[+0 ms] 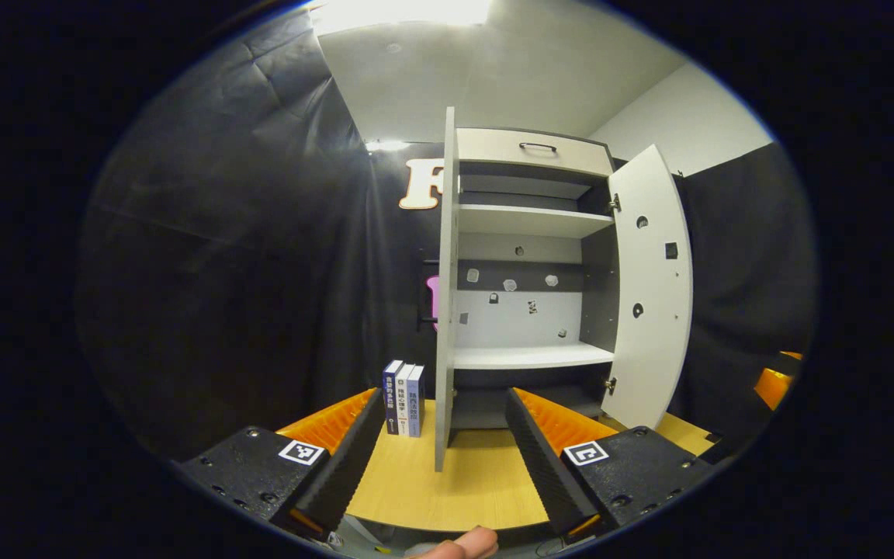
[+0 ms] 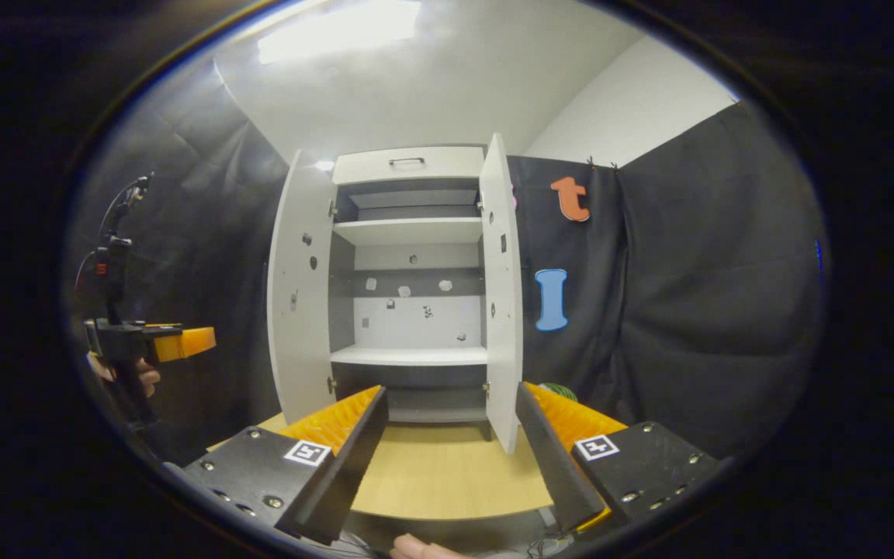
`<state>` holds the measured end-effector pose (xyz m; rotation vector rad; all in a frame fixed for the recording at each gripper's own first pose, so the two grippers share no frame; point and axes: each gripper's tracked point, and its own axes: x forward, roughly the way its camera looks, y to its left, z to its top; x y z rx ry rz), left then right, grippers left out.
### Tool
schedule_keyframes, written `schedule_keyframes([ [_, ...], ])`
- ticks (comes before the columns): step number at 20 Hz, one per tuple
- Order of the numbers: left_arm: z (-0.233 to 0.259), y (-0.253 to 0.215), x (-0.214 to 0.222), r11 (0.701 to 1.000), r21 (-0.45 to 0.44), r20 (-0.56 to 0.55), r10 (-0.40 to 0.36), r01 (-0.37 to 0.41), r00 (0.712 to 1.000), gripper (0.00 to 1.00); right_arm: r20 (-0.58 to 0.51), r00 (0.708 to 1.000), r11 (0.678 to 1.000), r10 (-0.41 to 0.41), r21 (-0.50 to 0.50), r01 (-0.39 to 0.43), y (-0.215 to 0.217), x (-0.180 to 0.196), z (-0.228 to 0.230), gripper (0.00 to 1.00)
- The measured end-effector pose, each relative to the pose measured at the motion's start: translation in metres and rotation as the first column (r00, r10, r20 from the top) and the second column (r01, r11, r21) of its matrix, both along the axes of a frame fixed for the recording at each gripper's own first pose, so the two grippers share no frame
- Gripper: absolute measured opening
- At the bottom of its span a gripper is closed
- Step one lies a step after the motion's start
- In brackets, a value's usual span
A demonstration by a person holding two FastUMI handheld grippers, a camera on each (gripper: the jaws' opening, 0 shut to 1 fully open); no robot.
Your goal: Open the right door of the double-door shoe cabinet with the right hand, and open the left door with the left hand.
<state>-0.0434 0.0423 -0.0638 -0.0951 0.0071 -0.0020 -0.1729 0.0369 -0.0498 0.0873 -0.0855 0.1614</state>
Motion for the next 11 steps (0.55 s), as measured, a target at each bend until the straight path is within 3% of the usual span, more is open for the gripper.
schedule_keyframes([
  [4, -0.027, -0.017, -0.014, 1.000, 0.007, -0.052, 0.006, -0.006, 0.999, 0.96, 0.019, 1.000, 1.000, -0.005, 0.007, 0.005, -0.006, -0.011, 0.001, 0.99],
  [6, -0.022, -0.026, -0.015, 1.000, 0.018, -0.038, -0.014, 0.014, 0.999, 0.92, 0.027, 1.000, 1.000, -0.003, 0.012, 0.002, -0.008, -0.013, 0.004, 0.94],
  [7, -0.020, -0.028, -0.015, 1.000, 0.017, -0.035, -0.023, 0.023, 0.999, 0.96, 0.027, 1.000, 1.000, -0.011, 0.014, 0.011, -0.013, -0.013, 0.004, 0.94],
  [8, -0.019, -0.028, -0.015, 0.999, 0.017, -0.033, -0.027, 0.027, 0.999, 0.96, 0.027, 0.999, 1.000, -0.017, 0.016, 0.016, -0.016, -0.012, 0.006, 0.99],
  [10, -0.014, -0.027, -0.016, 1.000, 0.016, -0.026, -0.026, 0.027, 0.999, 0.96, 0.027, 0.999, 0.999, -0.023, 0.026, 0.023, -0.021, -0.010, 0.007, 0.94],
  [11, -0.012, -0.026, -0.017, 1.000, 0.016, -0.024, -0.026, 0.026, 0.999, 0.96, 0.025, 0.999, 0.999, -0.028, 0.034, 0.027, -0.024, -0.009, 0.008, 0.98],
])
